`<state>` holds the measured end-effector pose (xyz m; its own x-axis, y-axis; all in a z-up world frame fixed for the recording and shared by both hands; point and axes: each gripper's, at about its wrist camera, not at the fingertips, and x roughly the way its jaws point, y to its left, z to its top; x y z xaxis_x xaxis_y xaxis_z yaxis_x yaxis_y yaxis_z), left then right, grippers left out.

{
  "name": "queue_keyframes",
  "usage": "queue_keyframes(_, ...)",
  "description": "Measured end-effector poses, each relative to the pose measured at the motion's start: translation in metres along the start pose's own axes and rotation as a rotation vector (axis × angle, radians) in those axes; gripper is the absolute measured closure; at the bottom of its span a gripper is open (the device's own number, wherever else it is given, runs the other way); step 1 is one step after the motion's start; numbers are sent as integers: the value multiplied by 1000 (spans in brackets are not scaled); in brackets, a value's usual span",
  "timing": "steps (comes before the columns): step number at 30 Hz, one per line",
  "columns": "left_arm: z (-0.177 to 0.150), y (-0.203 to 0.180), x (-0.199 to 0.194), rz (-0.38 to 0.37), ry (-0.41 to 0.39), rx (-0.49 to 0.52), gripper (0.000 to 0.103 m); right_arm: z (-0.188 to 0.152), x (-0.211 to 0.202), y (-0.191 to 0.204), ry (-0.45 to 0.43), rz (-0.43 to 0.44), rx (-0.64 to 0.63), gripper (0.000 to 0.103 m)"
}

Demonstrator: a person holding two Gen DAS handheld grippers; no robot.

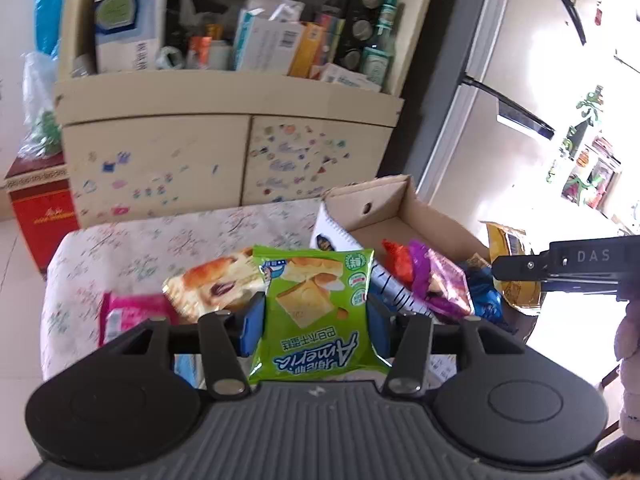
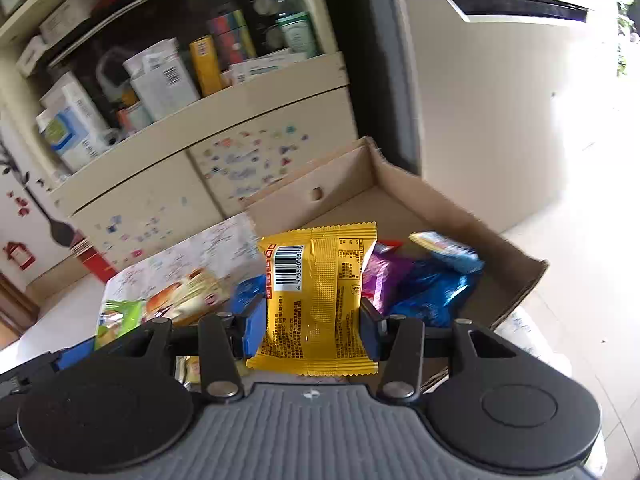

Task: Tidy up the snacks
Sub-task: 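Lift both held packets and carry them over the cardboard box, then open both tools to drop the green and yellow packets into the box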

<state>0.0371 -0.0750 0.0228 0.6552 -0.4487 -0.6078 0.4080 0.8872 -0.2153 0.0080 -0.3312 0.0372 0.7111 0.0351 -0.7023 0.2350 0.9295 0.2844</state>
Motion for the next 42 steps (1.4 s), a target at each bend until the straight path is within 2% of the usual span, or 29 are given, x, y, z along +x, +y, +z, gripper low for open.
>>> queue_keyframes(6, 19, -17, 22, -45, 11, 40, 52, 10, 3, -13, -23, -26, 33, 49)
queue_keyframes(19, 59, -57, 83, -123, 10, 126, 52, 29, 14, -47, -38, -72, 194, 49)
queue_keyframes(27, 76, -82, 129, -139, 21, 157, 51, 34, 25, -56, -29, -109, 256, 47)
queue_keyframes(28, 77, -86, 134, -124, 19, 172, 45, 35, 27, -57, -27, -120, 261, 47)
queue_keyframes(31, 79, -94, 143, -105, 40, 222, 16, 37, 34, -61, -7, -136, 284, 45)
queue_keyframes(32, 79, -94, 143, -114, 57, 217, 10, 38, 36, -63, -6, -134, 295, 45)
queue_keyframes(34, 80, -88, 140, -145, 83, 177, 8, 38, 36, -64, -3, -119, 311, 37)
queue_keyframes(36, 81, -82, 135, -130, 88, 152, 6, 39, 36, -63, -5, -110, 316, 29)
queue_keyframes(40, 81, -73, 120, -79, 86, 149, 6, 39, 37, -54, -20, -93, 282, 23)
queue_keyframes(42, 81, -63, 108, -90, 83, 126, 3, 39, 36, -49, -43, -100, 251, 20)
